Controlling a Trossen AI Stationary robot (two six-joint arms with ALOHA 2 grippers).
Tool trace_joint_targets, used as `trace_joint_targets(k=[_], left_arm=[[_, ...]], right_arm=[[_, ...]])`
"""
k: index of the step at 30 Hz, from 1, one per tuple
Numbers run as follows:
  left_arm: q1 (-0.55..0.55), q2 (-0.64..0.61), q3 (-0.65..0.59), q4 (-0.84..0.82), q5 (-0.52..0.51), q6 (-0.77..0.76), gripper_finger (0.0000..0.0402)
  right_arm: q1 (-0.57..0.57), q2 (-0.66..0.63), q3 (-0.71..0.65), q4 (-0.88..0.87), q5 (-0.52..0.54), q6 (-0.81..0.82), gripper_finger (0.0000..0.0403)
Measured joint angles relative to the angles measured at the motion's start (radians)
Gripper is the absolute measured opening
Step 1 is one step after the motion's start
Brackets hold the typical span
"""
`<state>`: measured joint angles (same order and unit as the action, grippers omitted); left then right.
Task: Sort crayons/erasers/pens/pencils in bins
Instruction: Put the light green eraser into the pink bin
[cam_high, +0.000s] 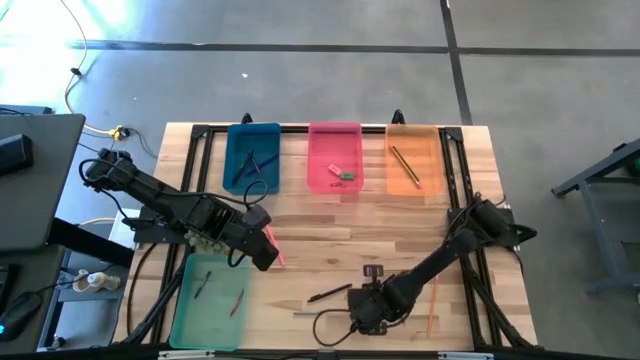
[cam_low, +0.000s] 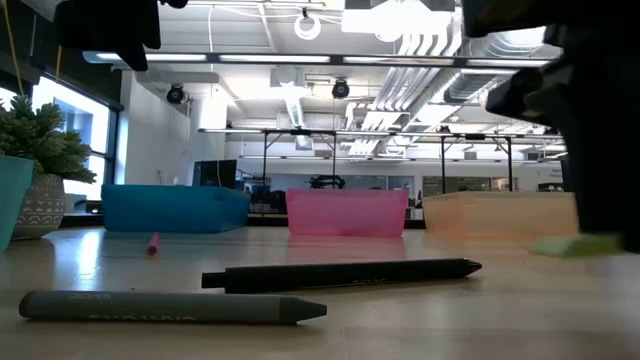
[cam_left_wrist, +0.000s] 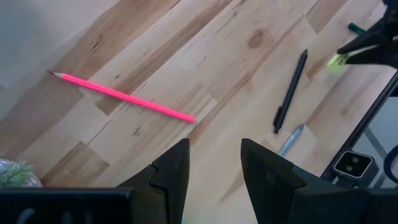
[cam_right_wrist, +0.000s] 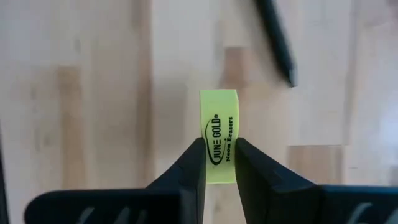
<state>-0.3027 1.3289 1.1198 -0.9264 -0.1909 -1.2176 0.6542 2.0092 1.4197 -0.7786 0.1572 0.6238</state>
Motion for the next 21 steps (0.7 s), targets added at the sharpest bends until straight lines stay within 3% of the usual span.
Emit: trace_joint_targets(k=[10, 21], left_arm=[[0.000, 0.000, 0.000, 0.000, -0.031, 0.061, 0.0131], [0.000, 0.000, 0.000, 0.003, -0.046, 0.061, 0.0131]], right_arm=[[-0.110, -0.124, 0.002, -0.057, 0.081, -0.003, 0.0052], [-0.323, -0.274, 0.004, -0.081, 0.187, -0.062, 0.0052]])
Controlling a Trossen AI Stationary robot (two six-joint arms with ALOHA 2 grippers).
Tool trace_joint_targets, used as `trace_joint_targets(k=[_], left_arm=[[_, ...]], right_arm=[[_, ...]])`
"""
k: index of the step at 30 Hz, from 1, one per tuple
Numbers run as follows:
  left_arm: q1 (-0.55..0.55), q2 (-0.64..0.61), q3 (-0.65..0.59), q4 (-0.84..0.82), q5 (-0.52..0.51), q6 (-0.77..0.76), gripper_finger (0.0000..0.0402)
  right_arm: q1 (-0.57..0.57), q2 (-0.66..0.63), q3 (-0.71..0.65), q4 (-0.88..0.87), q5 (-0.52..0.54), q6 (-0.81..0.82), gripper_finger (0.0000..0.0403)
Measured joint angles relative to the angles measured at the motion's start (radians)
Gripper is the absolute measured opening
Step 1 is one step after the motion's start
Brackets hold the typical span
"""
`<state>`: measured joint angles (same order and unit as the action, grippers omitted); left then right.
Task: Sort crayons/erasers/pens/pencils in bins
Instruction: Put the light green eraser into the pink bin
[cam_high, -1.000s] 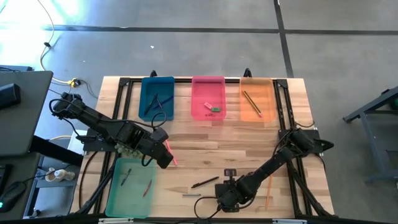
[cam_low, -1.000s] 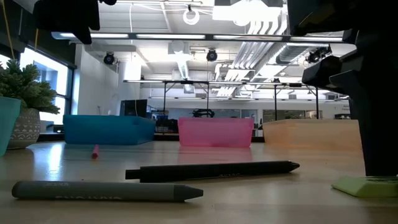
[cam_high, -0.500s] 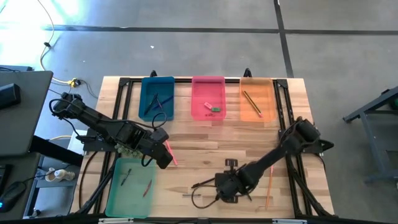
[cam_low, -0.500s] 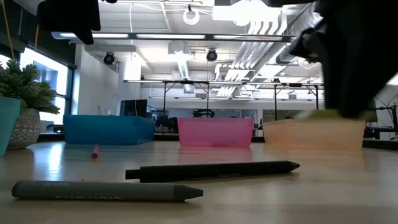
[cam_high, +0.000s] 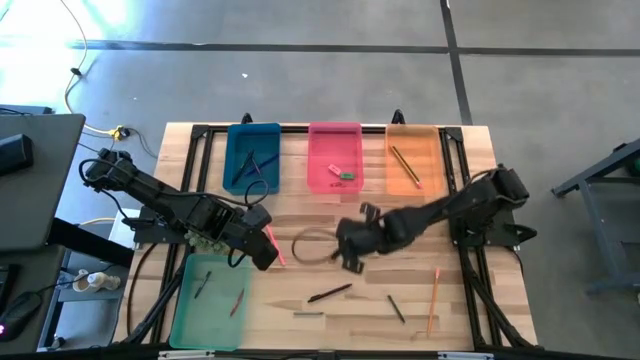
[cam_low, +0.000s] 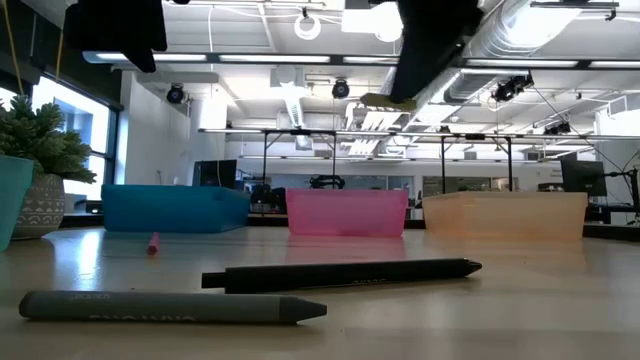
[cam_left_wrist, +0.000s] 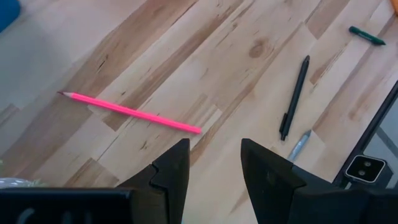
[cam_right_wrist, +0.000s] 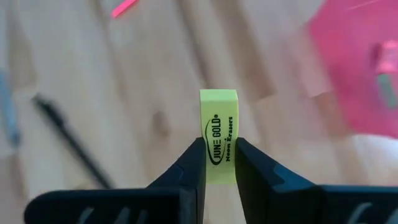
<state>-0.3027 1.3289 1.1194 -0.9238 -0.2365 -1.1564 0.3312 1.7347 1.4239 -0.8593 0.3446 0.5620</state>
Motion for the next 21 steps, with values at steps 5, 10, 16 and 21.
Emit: trace_joint_targets(k=[5, 10, 16, 21], left_arm=[[0.000, 0.000, 0.000, 0.001, -0.021, 0.001, 0.0131], [0.000, 0.000, 0.000, 0.001, -0.040, 0.005, 0.0131], [0.002, 0.001, 0.000, 0.002, -0.045, 0.051, 0.0131], [0.002, 0.006, 0.000, 0.009, -0.066, 0.042, 0.0131]], right_arm=[[-0.111, -0.045, 0.000, 0.002, 0.026, -0.039, 0.0052], [-0.224, -0.067, 0.000, 0.003, 0.042, -0.049, 0.0052], [-0.351, -0.068, 0.000, 0.011, 0.044, -0.128, 0.0052], [-0.449, -0.068, 0.000, 0.011, 0.013, -0.215, 0.0052]])
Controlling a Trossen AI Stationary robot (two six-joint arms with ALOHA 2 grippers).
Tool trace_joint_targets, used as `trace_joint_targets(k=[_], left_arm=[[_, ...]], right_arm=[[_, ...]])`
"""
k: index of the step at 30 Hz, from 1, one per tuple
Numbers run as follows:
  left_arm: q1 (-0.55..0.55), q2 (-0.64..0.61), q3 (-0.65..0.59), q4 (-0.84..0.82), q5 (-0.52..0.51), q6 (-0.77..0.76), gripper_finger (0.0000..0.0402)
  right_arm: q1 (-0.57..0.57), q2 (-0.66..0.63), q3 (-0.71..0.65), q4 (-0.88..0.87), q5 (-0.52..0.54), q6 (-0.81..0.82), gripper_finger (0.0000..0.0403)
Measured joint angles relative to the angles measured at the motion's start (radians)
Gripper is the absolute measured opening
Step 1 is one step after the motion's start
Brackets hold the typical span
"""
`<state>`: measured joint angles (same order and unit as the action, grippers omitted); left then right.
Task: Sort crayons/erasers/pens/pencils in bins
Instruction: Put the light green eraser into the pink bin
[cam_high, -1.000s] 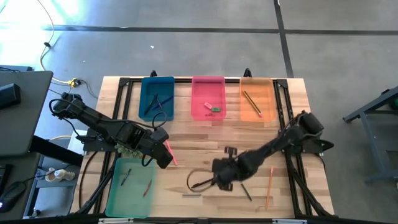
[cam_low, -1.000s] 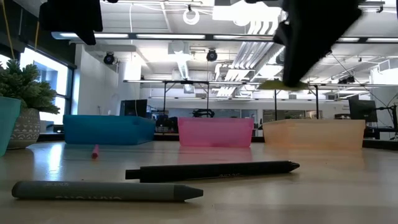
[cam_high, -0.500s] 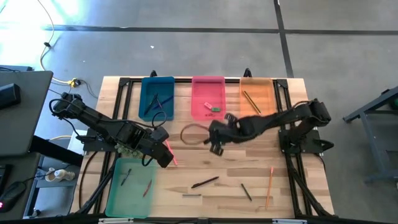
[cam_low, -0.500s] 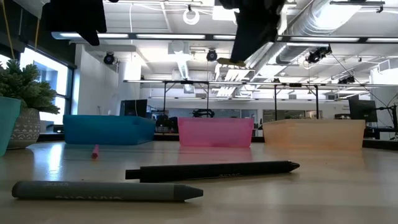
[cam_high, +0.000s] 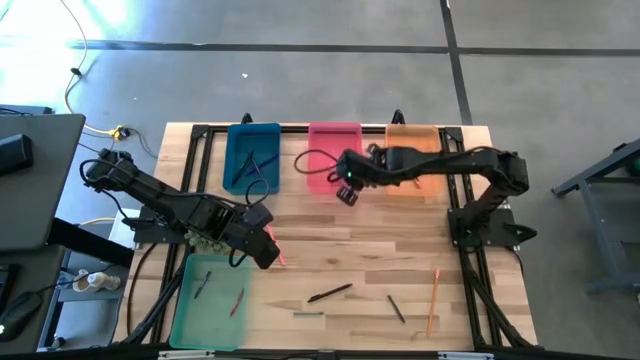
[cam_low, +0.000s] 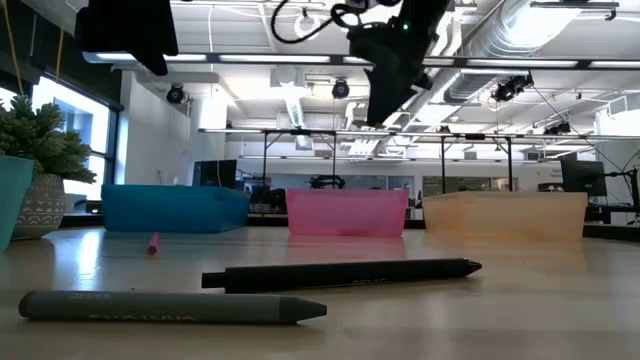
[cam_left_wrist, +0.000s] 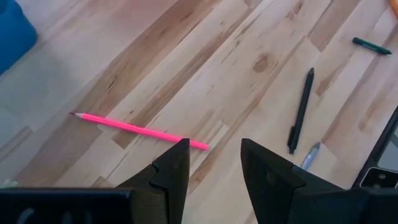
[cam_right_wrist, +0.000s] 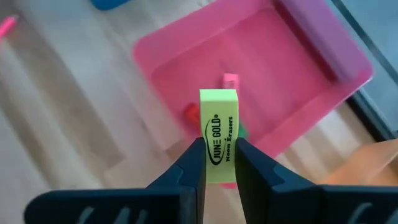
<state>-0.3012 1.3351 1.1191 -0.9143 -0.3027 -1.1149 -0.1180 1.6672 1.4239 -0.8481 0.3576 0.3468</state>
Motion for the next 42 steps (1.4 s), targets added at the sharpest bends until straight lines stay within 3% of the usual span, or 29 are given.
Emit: trace_joint_targets(k=[7, 15, 25, 42], left_arm=[[0.000, 0.009, 0.000, 0.004, 0.000, -0.041, 0.0131], [0.009, 0.053, 0.001, 0.002, -0.060, -0.411, 0.0134], [0.053, 0.179, 0.000, -0.009, 0.001, -0.677, 0.0156], [0.074, 0.339, 0.001, 0.009, 0.039, -0.893, 0.0159]], right_arm=[[-0.113, 0.013, 0.002, 0.072, -0.068, -0.275, 0.0052], [-0.224, 0.055, 0.002, 0.156, -0.245, -0.531, 0.0052], [-0.291, 0.151, 0.002, 0.237, -0.366, -0.620, 0.0052], [-0.321, 0.274, 0.002, 0.285, -0.368, -0.643, 0.0053]])
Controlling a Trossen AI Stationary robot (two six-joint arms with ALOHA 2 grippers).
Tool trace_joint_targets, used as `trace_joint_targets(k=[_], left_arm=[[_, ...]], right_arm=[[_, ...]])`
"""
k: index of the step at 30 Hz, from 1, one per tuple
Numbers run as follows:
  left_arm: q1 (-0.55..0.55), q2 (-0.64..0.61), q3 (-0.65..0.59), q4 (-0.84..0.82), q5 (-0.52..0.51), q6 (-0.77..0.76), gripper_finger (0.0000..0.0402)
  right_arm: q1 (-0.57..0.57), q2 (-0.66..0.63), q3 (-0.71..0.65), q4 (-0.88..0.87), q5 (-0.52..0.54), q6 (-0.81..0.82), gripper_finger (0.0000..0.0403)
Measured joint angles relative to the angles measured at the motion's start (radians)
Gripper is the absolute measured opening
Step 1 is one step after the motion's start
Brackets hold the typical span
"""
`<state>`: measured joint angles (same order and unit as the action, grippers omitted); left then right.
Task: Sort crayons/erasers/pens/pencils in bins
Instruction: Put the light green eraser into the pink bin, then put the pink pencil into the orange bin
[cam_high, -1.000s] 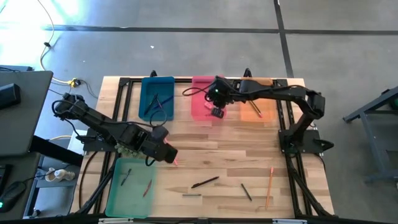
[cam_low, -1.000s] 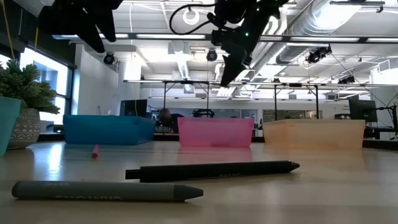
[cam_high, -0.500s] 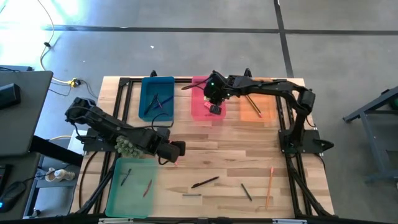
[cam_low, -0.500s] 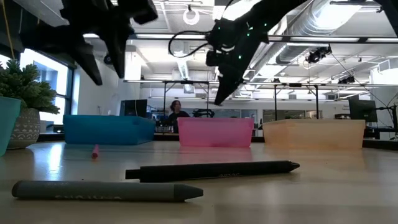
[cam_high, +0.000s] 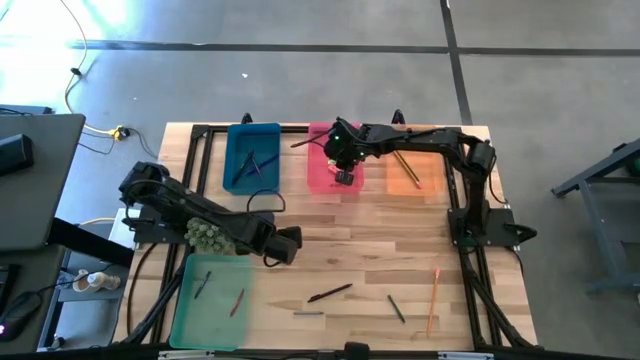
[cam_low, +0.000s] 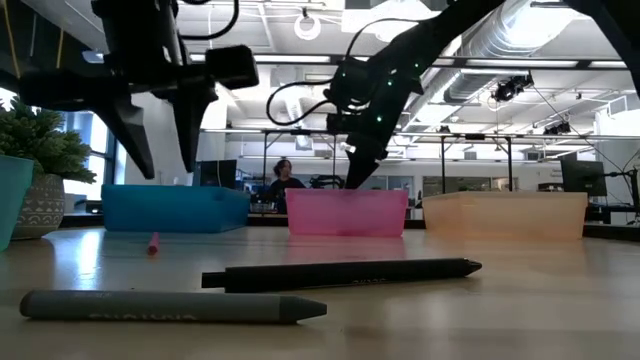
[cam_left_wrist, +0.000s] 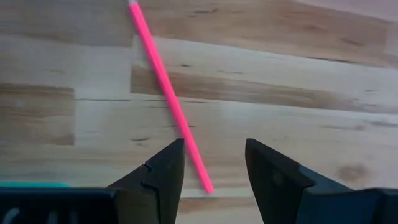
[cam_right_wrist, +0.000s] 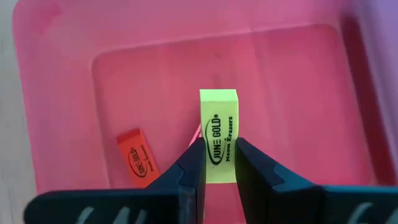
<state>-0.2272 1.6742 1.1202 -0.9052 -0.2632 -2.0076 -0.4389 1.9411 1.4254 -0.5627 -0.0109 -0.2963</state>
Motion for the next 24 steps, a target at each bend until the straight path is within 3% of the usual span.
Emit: trace_joint_targets(k=[10, 19, 24], left_arm=[[0.000, 0.096, 0.000, 0.018, 0.052, -0.081, 0.0159], [0.008, 0.151, -0.001, 0.022, 0.076, -0.111, 0.0159], [0.018, 0.196, 0.000, 0.026, 0.124, -0.111, 0.0159]], right_arm=[[-0.010, 0.000, 0.000, 0.016, -0.001, -0.027, 0.0079], [-0.038, 0.000, 0.000, 0.012, 0.016, -0.023, 0.0153], [-0.061, 0.000, 0.000, 0.003, 0.019, -0.027, 0.0172]])
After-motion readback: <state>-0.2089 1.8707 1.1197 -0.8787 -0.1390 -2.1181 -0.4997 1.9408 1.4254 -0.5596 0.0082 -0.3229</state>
